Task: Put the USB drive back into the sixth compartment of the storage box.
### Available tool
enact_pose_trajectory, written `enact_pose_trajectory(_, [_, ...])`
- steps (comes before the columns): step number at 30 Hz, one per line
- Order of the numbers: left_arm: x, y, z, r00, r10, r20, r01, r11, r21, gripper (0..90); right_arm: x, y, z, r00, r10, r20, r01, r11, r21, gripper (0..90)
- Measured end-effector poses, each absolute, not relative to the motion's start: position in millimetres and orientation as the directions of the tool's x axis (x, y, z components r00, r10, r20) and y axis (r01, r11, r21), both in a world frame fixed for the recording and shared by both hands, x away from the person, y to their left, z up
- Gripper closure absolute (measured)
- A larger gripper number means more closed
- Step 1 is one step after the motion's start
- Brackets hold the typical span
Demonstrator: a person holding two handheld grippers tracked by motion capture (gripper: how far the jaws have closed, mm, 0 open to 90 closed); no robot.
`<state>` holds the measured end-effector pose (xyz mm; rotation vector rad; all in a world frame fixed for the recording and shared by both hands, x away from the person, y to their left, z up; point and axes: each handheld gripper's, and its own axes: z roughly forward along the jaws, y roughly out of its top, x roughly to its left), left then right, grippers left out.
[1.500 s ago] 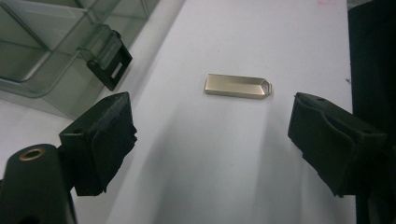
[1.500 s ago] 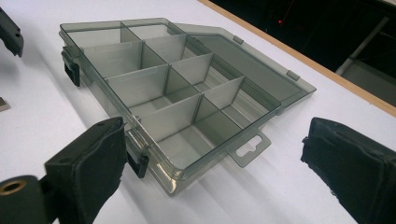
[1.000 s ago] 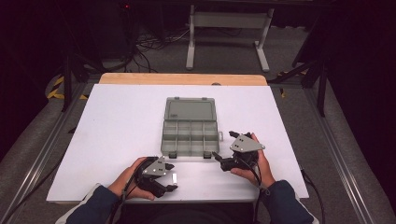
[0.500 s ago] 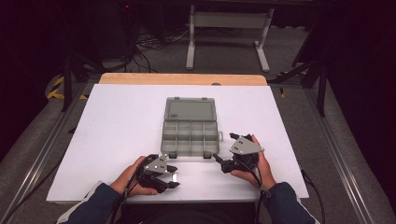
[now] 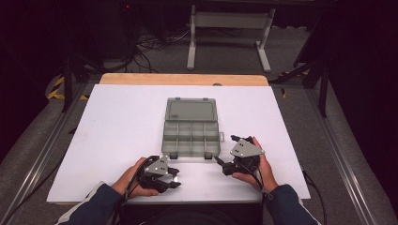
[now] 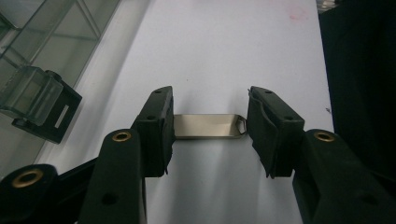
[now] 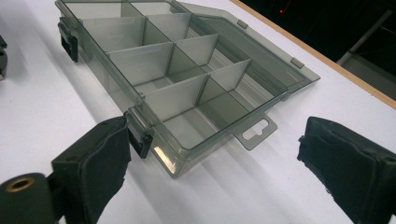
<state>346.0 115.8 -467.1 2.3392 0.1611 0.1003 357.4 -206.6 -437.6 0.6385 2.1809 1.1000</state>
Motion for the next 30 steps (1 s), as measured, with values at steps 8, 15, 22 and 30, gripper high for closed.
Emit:
enact_pose_trajectory(8, [342, 117, -466, 0.986, 0.157, 0.05, 0.074, -0.691, 0.719, 53.1, 357, -208, -436, -0.692, 0.654, -0.306, 0.135, 0.533, 0.835, 8.9])
enact_pose_trajectory(15, [342, 120, -464, 0.984, 0.161, 0.071, 0.059, -0.68, 0.731, 53.1, 357, -208, -436, -0.692, 0.653, -0.308, 0.135, 0.535, 0.834, 8.9])
enact_pose_trajectory(22, [341, 121, -462, 0.983, 0.167, 0.079, 0.055, -0.67, 0.74, 53.0, 357, -208, -436, -0.69, 0.654, -0.31, 0.134, 0.536, 0.834, 8.9])
enact_pose_trajectory(30, [341, 126, -457, 0.977, 0.187, 0.1, 0.05, -0.662, 0.748, 53.1, 357, -209, -436, -0.688, 0.656, -0.309, 0.135, 0.535, 0.834, 8.9])
